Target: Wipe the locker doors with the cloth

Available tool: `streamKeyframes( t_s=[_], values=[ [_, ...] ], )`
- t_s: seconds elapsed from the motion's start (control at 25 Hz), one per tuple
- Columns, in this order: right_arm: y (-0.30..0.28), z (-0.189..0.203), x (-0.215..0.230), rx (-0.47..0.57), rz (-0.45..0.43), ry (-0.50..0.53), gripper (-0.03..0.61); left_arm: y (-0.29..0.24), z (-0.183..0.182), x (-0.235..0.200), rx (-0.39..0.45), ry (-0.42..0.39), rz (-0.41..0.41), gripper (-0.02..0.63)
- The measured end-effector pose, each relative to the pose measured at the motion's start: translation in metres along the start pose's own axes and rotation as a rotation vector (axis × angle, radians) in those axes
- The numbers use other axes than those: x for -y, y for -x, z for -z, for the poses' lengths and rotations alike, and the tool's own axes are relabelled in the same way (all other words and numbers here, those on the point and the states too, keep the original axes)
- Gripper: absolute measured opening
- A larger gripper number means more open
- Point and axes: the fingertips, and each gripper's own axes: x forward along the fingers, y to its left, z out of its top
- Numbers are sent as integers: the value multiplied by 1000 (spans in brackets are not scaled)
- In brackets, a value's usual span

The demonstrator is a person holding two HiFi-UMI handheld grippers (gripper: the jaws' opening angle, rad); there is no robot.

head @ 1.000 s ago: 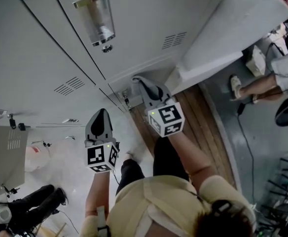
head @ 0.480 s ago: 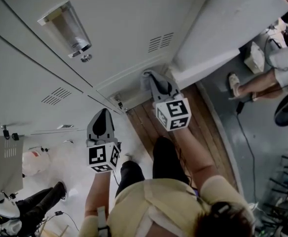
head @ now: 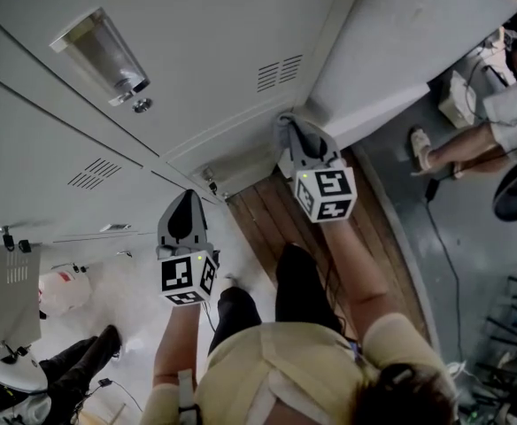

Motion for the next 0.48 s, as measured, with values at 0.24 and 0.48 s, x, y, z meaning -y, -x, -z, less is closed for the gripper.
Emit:
streamKeyframes(
  t_s=[0.24,0.48],
  values=[
    [23,-1,-6,-6,20,-7,15,10,3,-7,3,4,8,-12],
    [46,3,-44,-3,-5,-42,15,34,5,-19,8,7,13,-12]
  ],
)
